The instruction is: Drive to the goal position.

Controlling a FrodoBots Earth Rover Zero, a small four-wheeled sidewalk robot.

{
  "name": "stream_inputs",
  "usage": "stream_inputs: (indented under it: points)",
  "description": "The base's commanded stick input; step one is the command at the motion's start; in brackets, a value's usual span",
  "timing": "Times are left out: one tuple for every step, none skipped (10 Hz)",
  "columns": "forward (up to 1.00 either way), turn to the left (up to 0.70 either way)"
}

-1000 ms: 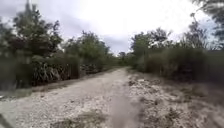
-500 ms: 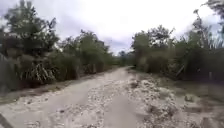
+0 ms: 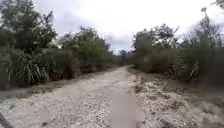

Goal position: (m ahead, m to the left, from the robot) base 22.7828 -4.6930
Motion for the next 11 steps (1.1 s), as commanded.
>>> stream_inputs:
  points:
    - [0.7, 0.0]
    - [0.7, 0.0]
    - [0.7, 0.0]
    - [0.7, 0.0]
    - [0.7, 0.0]
    - [0.7, 0.0]
    - [0.7, 0.0]
    - [0.7, 0.0]
    - [0.7, 0.0]
    - [0.7, 0.0]
    - [0.7, 0.0]
